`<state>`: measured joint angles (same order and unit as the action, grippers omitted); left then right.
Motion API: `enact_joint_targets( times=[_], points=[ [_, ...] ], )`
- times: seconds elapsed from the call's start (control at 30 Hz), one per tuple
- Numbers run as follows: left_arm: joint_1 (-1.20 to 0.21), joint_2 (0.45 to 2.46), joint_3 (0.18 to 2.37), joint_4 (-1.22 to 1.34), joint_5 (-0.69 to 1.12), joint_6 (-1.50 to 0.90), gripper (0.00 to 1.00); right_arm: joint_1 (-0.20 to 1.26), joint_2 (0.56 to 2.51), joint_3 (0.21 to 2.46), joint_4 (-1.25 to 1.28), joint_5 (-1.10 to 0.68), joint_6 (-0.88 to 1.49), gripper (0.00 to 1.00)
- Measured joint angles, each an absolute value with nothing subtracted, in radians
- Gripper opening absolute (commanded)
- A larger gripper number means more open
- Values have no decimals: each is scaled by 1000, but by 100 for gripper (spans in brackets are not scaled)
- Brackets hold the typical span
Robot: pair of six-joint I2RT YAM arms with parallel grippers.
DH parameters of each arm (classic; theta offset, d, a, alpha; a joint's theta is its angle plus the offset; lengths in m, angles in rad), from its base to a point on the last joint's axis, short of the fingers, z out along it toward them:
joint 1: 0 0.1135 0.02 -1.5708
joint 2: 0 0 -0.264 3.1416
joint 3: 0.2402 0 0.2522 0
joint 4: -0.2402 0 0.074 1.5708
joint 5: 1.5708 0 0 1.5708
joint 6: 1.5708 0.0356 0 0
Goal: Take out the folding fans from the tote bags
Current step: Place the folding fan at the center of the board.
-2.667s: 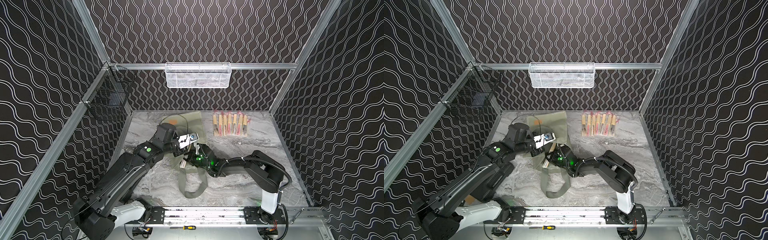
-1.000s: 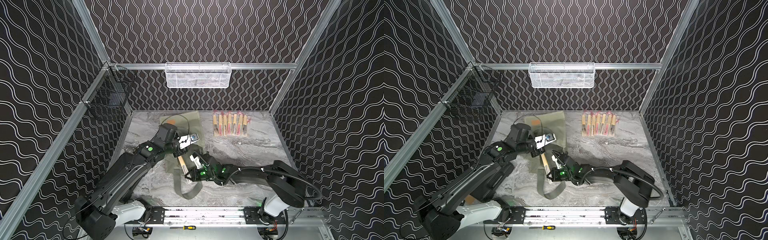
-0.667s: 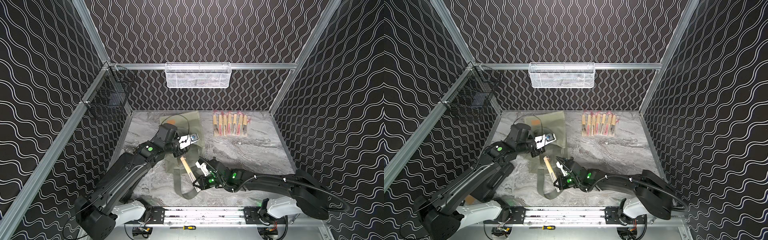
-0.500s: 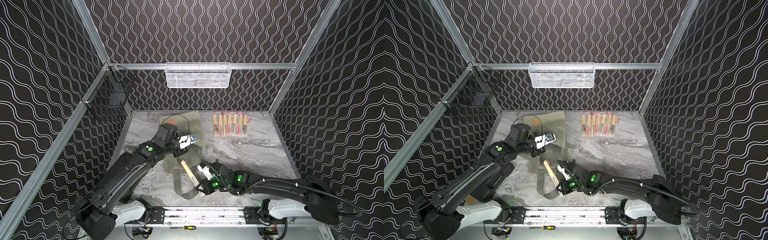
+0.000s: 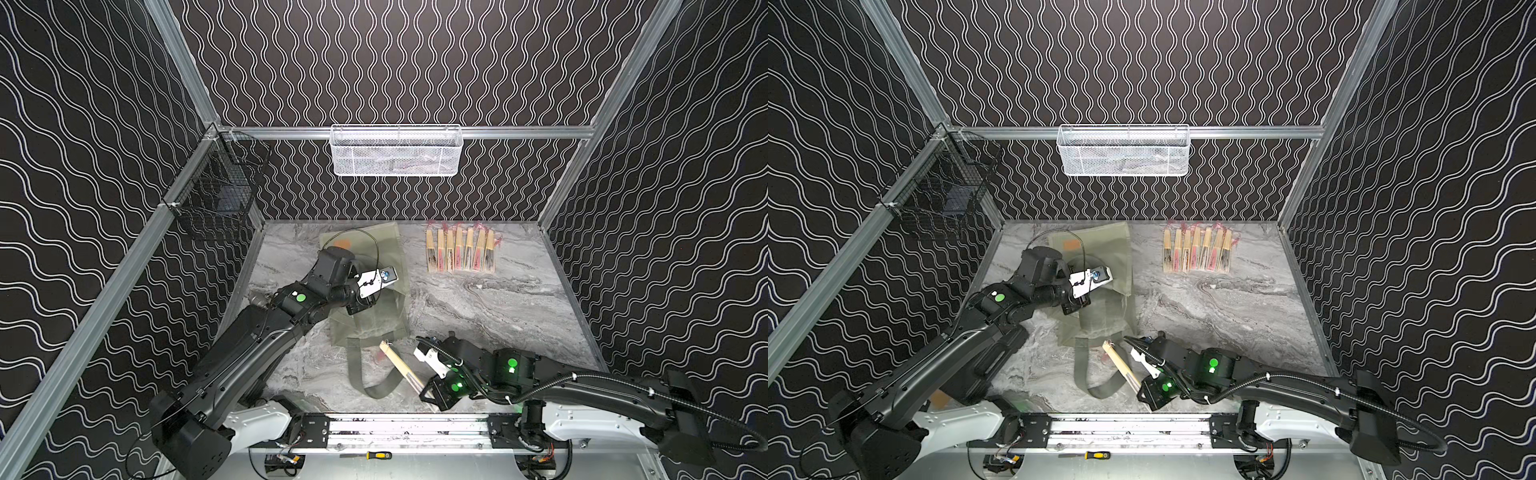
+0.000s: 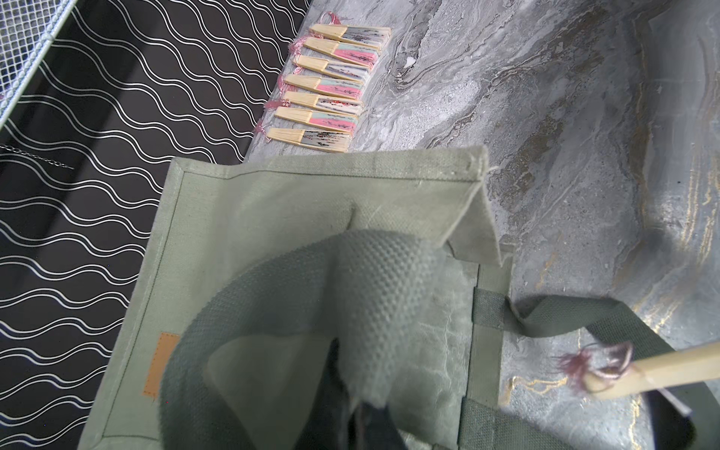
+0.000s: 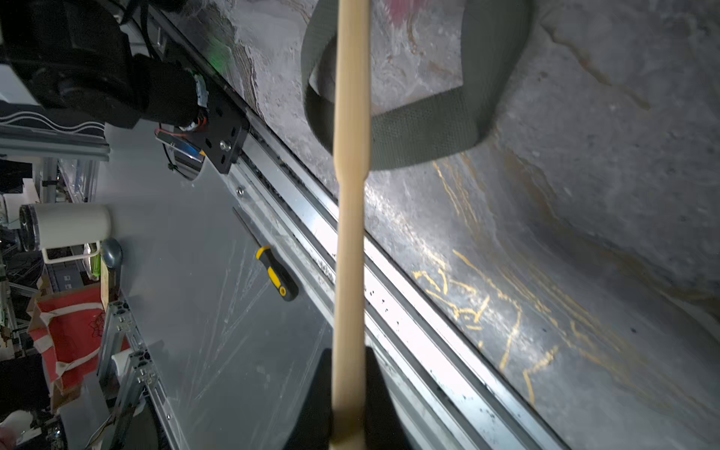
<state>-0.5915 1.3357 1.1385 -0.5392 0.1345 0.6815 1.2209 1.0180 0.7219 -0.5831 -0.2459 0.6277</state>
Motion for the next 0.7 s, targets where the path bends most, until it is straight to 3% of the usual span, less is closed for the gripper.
enact_joint_targets(
  times=[0.33,0.7],
  points=[
    [-591,1336,1139,-540,135,682,0,1223,856,804,-747,-264,628,0],
    [-591,1331,1138,-540,134,682,0,1222,662,950,-816,1,604,0]
  ],
)
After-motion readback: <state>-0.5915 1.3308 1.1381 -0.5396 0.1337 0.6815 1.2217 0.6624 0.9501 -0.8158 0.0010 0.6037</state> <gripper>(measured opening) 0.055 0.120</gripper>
